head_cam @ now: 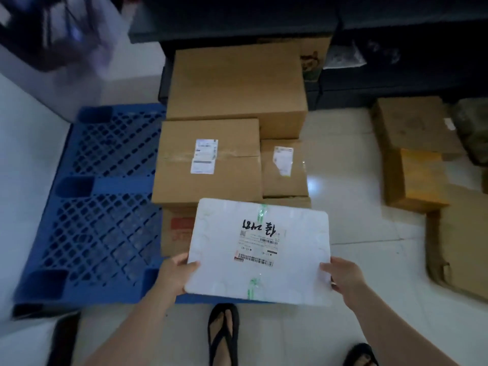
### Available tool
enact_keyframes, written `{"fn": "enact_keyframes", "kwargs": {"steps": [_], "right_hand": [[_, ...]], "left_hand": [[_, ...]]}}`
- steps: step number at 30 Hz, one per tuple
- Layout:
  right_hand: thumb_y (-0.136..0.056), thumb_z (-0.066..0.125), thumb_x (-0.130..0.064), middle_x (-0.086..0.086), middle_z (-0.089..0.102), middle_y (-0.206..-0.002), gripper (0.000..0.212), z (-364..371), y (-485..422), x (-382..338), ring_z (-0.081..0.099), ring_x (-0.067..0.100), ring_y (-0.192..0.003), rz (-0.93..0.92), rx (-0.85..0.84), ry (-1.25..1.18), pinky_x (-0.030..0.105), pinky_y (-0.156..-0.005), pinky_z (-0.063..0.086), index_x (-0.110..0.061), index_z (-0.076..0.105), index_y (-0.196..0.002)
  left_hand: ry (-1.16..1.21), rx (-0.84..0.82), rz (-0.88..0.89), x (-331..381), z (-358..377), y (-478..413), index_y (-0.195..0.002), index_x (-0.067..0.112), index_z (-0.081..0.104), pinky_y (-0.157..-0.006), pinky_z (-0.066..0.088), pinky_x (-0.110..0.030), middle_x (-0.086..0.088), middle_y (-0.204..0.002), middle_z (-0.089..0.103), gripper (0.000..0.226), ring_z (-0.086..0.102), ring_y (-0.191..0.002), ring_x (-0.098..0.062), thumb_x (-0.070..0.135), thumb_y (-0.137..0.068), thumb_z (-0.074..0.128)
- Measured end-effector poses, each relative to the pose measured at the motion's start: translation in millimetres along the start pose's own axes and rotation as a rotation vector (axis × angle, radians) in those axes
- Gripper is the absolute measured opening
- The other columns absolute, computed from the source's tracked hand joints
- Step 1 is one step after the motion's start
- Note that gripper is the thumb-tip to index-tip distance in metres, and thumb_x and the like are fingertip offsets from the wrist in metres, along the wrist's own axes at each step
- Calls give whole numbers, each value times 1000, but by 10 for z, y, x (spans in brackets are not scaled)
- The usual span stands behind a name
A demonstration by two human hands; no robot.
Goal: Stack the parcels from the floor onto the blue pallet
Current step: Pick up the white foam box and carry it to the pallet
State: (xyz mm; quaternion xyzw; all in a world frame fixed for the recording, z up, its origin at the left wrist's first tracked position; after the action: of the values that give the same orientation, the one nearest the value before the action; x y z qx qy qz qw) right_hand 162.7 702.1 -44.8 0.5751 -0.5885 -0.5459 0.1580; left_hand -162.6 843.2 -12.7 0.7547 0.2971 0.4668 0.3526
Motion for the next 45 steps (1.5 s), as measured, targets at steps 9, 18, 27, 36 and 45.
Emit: {"fn": "enact_keyframes", "kwargs": {"steps": [9, 18, 27, 36, 45], "right_hand": [[-86, 58, -10, 8, 64, -94, 22, 1668, -175, 38, 63, 31, -92, -70, -68, 202, 38, -85, 53, -13, 67, -105], [-88, 46, -9, 5, 62, -80, 17, 1913, -535, -47, 55, 19, -69, -197, -63, 336, 25, -56, 42, -9, 63, -91], [-94, 41, -13, 2, 53, -95, 34, 1940, -686, -69, 53, 16, -77, -223, -179, 631, 24, -58, 41, -11, 45, -127], [-90, 47, -14, 9, 53, -85, 29, 1071, -350, -752, 49, 24, -75, -60, -185, 528, 30, -67, 40, -9, 54, -118], [-93, 48, -16, 16, 55, -89, 28, -899, -51, -1238, 53, 24, -68, -163, -180, 483, 26, -56, 39, -1, 54, -117]], "left_hand": [[-69, 118, -26, -592, -1052, -1173, -120, 6, 61, -88, 52, -46, -14, -112, 65, 37, 62, -93, -30, 9, -83, 67], [22, 285, 28, -789, -775, -1560, -121, 5, 61, -75, 47, -28, -7, -111, 64, 42, 60, -87, -20, 5, -80, 69], [-135, 331, -46, -817, -739, -1737, -129, 7, 50, -83, 47, -38, -17, -130, 57, 53, 57, -110, -33, 16, -81, 70], [-583, 442, 149, 309, -347, -1046, -133, -5, 37, -88, 46, -48, -29, -129, 48, 57, 46, -118, -43, 15, -84, 60], [-498, 84, 438, 1687, 1606, 88, -109, 4, 61, -87, 44, -32, -16, -115, 63, 27, 58, -106, -32, 13, -85, 57]]}}
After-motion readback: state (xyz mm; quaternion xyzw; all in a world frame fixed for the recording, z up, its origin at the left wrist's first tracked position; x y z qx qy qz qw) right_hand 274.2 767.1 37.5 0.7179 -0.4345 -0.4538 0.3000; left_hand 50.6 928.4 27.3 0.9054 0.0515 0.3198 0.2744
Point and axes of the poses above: each hand's wrist, its own y-axis away from the middle knuckle, its own z-axis out of the palm, x = y × z, the point moved 1 cm from there along -y, towards the middle knuckle
